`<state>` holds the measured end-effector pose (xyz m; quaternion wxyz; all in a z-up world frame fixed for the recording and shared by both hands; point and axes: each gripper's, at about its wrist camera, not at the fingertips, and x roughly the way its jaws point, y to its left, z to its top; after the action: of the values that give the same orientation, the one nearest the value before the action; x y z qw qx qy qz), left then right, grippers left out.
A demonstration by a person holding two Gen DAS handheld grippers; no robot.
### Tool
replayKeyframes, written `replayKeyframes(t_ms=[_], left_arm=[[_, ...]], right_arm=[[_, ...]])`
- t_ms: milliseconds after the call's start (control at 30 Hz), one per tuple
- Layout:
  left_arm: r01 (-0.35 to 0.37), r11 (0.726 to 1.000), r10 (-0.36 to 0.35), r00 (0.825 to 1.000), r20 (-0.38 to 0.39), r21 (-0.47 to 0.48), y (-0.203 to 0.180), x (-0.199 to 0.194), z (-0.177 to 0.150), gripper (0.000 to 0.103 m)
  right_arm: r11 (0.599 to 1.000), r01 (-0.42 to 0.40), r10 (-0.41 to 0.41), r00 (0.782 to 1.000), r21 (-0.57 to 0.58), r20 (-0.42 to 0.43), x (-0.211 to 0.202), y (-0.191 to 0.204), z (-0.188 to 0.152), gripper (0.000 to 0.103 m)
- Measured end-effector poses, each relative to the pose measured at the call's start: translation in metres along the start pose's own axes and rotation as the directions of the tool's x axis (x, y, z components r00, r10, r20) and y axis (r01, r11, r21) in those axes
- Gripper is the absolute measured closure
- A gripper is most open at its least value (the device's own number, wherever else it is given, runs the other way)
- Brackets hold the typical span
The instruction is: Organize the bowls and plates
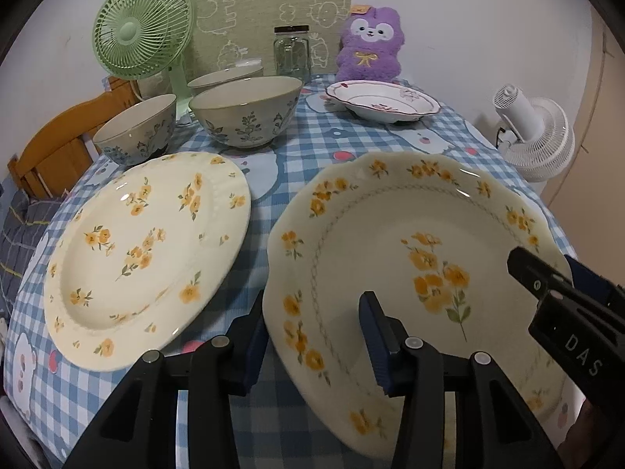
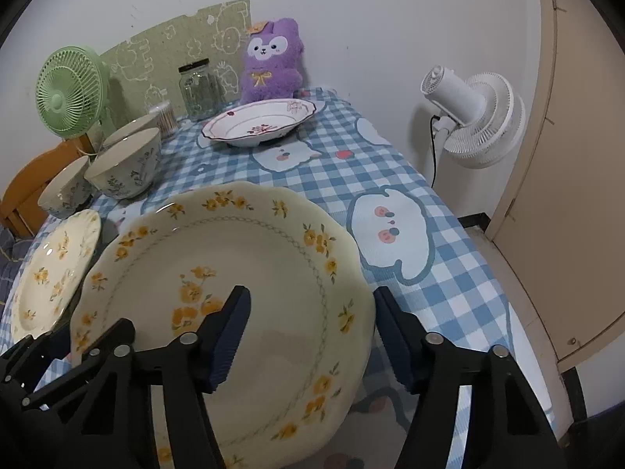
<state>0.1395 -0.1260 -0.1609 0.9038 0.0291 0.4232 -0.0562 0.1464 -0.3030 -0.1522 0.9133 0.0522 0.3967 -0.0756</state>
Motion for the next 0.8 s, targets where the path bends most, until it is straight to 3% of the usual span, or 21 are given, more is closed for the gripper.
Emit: replayKeyframes(t_ms=[100,333,800], left_arm=[[-0.007,1.000,0.007,1.000,0.009,-0.015,0.001,0.004,0.003,0.057],[-0.031,0.999,0.031,0.999,0.011,-0.021,0.000,0.010,0.008,0.057],[-0.046,0.999,0.046,0.999,0.010,-0.014,-0.003,0.008,0.008,0.058]], right_arm=[[1.000,0.001,-0.001,1.000,0.003,-0.009,0.008,-0.002,0.003,0.042],[0.999,0.045,-0.045,0.999,0.011,-0.021,0.023,-0.009,0.011,0.064],[0.999,0.037,-0.036,0.999,0.024,-0.017,0.023,-0.011,0.012,0.065]])
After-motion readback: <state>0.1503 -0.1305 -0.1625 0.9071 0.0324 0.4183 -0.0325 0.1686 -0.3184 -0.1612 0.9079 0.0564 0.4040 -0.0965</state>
